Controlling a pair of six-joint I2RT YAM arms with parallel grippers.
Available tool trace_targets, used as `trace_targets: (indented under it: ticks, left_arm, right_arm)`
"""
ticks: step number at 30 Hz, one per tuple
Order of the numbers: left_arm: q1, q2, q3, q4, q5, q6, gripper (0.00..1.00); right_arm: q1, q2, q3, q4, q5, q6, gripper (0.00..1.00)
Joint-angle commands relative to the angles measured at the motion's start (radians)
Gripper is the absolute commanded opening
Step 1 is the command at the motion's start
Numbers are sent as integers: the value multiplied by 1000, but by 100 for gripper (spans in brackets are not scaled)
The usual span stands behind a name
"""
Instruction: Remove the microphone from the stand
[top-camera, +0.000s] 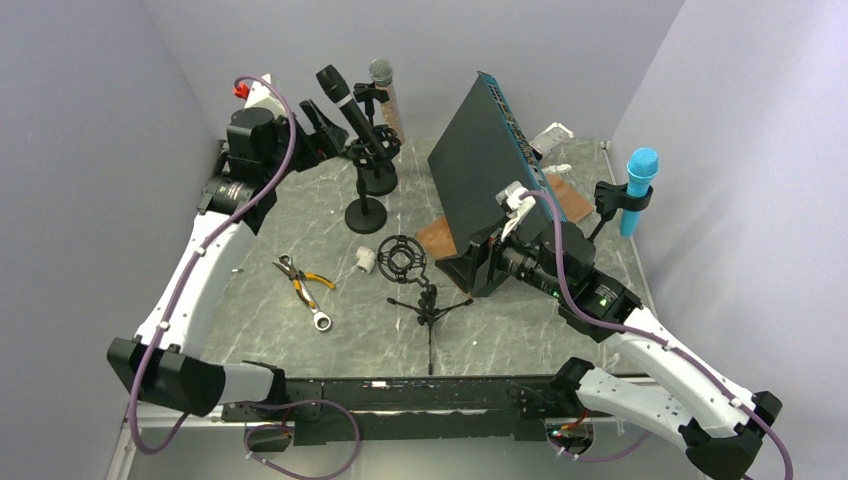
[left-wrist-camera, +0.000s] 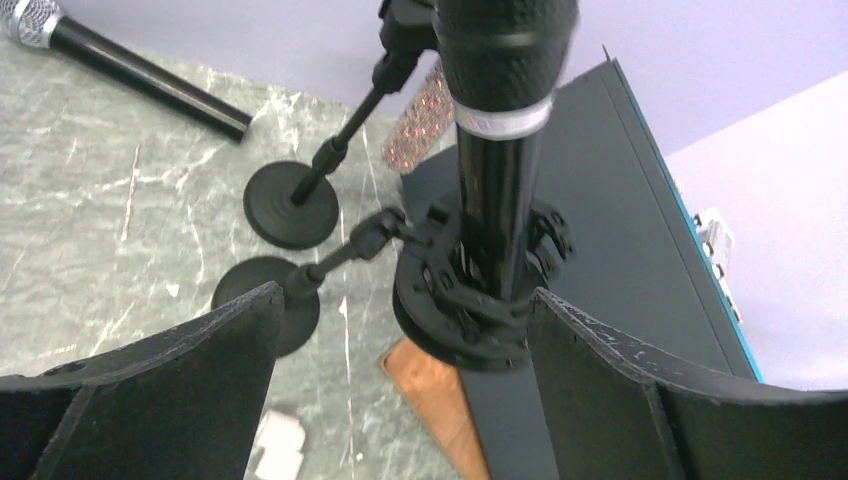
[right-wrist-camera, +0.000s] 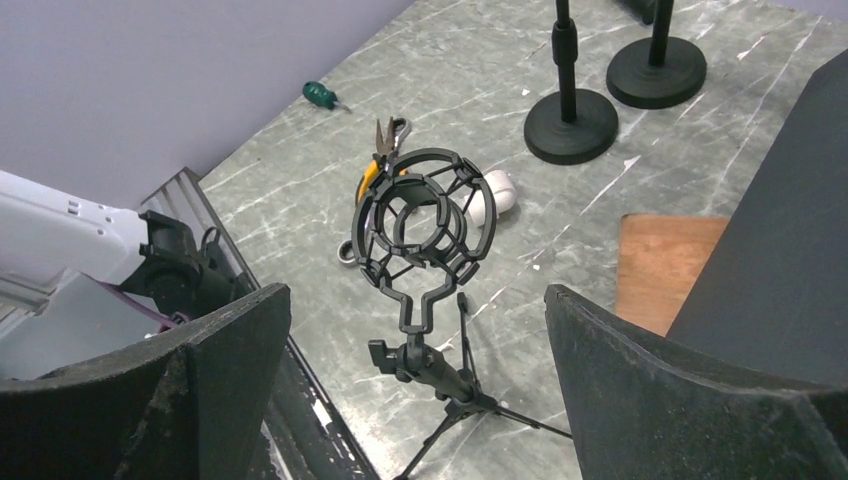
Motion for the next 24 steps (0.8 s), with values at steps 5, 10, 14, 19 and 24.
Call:
trace_targets:
  ticks: [5, 10, 14, 19, 24]
  left_arm:
    - [63, 125, 77, 278, 138, -48, 90]
    - [67, 198, 77, 455, 231, -118, 76]
    - [67, 239, 87, 478, 234, -166, 62]
    - [67, 231, 52, 535, 231, -176, 47]
    - [67, 217, 62, 566, 240, -149, 36]
  right_arm:
    - [3, -53, -39, 81, 24, -42, 100]
    - [4, -54, -56, 103, 29, -58, 100]
    - [4, -53, -63, 114, 26, -59, 100]
    - [4, -57, -70, 119, 23, -58, 100]
    - [4, -57, -72, 121, 23, -55, 100]
